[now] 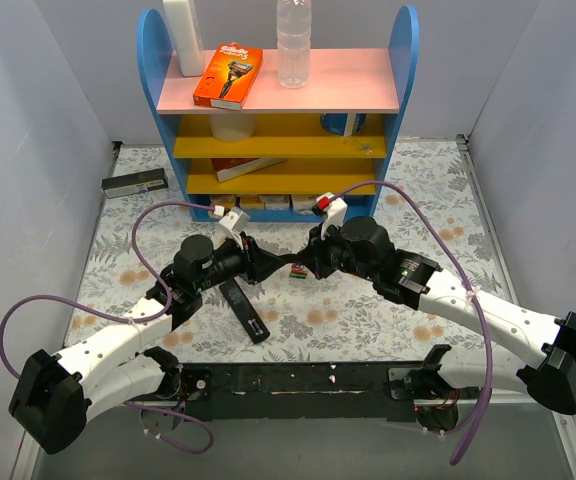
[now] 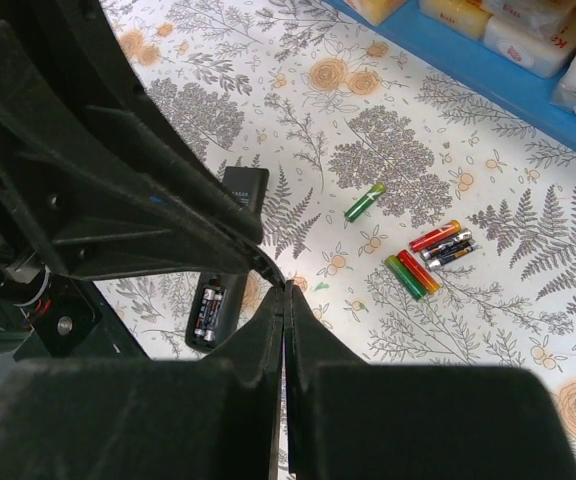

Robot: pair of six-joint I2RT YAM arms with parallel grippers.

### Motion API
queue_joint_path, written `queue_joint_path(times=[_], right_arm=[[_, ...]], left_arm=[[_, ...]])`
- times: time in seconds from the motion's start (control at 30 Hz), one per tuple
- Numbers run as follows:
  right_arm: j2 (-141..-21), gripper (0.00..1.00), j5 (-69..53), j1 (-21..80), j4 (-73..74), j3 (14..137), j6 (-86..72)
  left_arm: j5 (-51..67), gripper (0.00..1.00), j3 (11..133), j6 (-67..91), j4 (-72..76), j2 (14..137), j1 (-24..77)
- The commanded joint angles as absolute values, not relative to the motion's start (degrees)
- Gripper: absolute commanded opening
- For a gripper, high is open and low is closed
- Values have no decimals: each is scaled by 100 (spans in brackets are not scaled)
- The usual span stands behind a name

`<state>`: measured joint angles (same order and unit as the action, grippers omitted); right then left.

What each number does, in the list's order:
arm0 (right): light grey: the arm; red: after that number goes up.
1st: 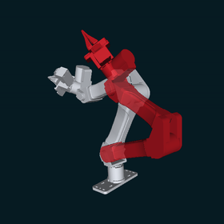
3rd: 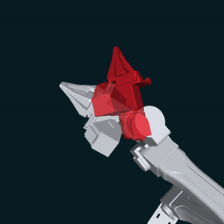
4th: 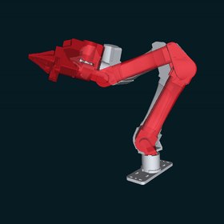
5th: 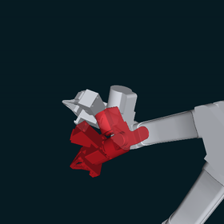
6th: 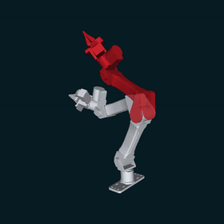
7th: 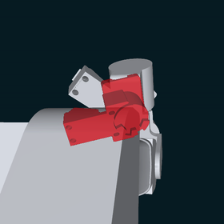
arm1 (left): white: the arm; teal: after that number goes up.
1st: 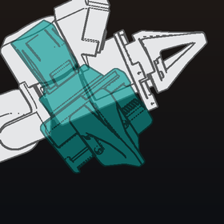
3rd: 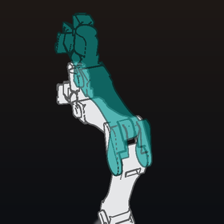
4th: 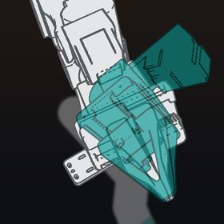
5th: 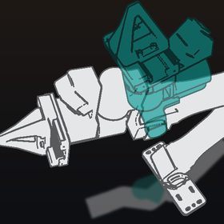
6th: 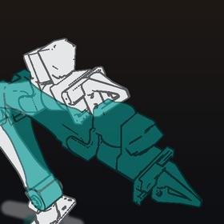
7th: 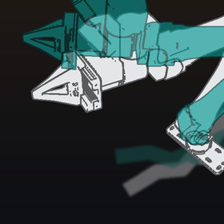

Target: Load the batteries into the remote control

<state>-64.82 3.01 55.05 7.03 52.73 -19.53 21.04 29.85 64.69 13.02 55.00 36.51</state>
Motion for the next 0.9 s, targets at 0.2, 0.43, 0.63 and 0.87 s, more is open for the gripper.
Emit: queue_joint_path(times=[0.2, 0.43, 0.63, 0.87], right_arm=[[-6574, 12, -430, 5353, 1088, 5835, -1653], [-6890, 71, -1107, 5212, 2679, 6977, -1213], [-7444, 89, -2125, 4694, 3953, 8031, -1178], [-7970, 91, -3997, 4228, 3806, 8287, -1494]], left_arm=[[2830, 0, 3261, 5556, 1117, 5317, 3674], [3251, 0, 3568, 4458, 431, 5256, 3674], [3489, 0, 3639, 3168, 203, 4809, 3674], [3788, 0, 3805, 2303, 44, 4544, 3691]])
